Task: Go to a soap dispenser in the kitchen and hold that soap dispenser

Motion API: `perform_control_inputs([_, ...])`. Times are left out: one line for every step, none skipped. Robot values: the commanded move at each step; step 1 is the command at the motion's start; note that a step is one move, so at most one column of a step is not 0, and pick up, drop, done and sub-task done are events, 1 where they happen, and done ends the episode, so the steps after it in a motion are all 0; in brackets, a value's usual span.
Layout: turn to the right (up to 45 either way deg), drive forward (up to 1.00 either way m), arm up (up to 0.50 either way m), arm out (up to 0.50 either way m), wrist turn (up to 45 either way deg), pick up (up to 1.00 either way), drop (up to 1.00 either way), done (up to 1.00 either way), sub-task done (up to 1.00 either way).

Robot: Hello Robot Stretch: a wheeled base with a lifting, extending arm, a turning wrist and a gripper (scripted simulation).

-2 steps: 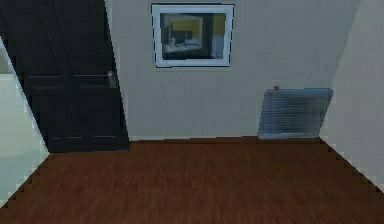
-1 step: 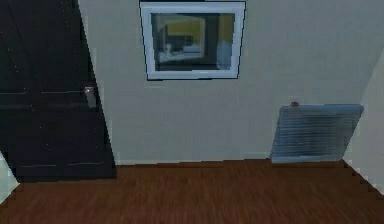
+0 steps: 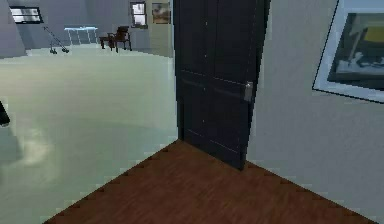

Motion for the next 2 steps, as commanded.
perform_control_inputs([0.0,0.45,0.00,0.00,0.0,0.00,0.00,0.00,0.00])
perform_control_inputs([-18.0,0.00,0.00,0.00,0.0,0.00,0.00,0.00,0.00])
